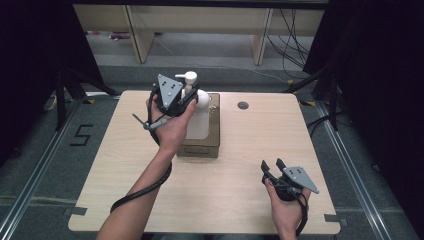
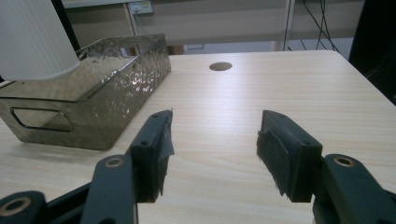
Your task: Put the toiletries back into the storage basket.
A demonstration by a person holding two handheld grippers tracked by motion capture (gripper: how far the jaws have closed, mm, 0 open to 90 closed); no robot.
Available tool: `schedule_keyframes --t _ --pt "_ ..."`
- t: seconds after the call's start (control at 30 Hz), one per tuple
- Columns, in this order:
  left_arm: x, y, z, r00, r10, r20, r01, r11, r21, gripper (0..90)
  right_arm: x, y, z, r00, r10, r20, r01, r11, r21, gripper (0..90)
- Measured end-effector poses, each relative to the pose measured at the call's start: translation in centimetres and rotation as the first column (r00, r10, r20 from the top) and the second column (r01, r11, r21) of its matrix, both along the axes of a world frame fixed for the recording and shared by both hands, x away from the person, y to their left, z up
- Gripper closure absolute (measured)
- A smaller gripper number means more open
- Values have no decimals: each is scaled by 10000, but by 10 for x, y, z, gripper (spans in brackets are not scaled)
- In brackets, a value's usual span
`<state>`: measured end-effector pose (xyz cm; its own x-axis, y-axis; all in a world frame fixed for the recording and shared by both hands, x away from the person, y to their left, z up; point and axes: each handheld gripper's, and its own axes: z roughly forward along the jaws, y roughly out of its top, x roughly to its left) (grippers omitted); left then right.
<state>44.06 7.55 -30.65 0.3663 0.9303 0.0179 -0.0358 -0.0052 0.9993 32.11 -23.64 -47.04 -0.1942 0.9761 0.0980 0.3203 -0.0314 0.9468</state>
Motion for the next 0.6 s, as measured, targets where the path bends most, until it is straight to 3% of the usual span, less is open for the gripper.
schedule_keyframes --t 0.4,0.57,0.6 --pt "-1 0 -9 9996 77 -265 -78 10000 -22 593 0 0 0 10000 -14 -43 13 10000 -23 449" --pt "-1 1 -11 9998 82 -184 -80 9999 134 593 1 1 -1 9999 132 60 -132 9998 139 449" --pt "-2 0 -12 9995 76 -316 -74 10000 57 593 0 1 -1 9999 143 9 -144 9997 201 448"
